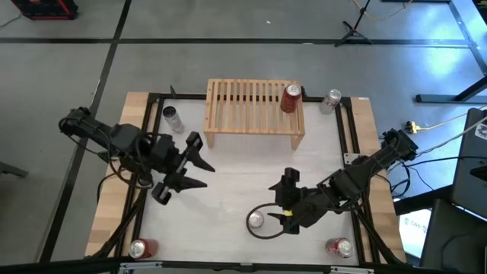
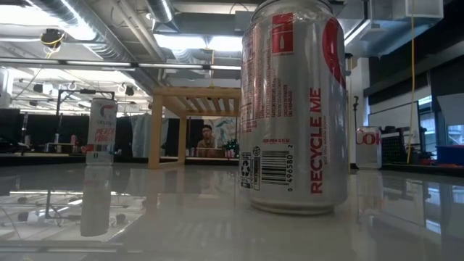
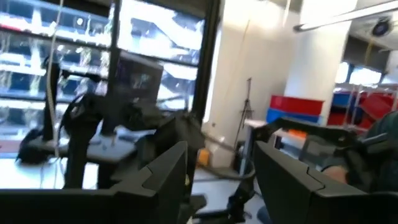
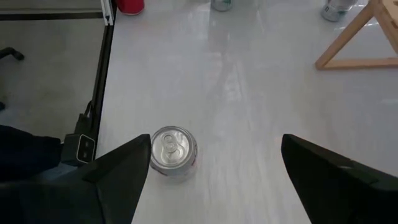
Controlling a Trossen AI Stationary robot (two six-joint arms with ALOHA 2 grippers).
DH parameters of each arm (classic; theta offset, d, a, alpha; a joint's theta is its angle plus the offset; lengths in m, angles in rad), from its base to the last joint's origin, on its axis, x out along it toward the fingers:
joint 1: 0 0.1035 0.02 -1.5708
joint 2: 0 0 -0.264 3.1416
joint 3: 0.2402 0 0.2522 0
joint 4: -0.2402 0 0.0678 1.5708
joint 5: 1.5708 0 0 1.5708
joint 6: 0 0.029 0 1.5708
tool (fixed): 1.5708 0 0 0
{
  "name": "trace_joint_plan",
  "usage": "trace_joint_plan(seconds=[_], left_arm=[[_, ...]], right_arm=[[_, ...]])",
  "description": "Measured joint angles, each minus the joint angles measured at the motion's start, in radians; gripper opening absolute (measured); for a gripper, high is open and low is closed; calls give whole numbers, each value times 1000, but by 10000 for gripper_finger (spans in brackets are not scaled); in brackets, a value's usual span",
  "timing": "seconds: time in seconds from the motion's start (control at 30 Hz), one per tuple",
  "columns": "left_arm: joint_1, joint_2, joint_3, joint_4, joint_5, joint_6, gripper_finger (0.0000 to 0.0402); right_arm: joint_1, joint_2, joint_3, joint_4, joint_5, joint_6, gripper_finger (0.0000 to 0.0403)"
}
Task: Place canned beverage on shelf
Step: Put the red and black soda can on the shelf aligned with the other red and black soda can
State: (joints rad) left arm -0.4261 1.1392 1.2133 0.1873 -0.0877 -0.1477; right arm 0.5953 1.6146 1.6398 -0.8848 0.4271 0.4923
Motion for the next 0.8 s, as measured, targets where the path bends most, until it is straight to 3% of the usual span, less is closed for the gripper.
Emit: trace_joint_plan(seconds=[0.3,0.63,0.8], left_arm=[[1,0,0,-61,-107,15,192],[31,-9,0,-271,-155,-153,322],[3,-24,0,-298,-144,-221,355]], right_arm=[[0,0,0,1,23,0,349],[0,0,0,1,23,12,349],[0,0,0,1,27,12,349]])
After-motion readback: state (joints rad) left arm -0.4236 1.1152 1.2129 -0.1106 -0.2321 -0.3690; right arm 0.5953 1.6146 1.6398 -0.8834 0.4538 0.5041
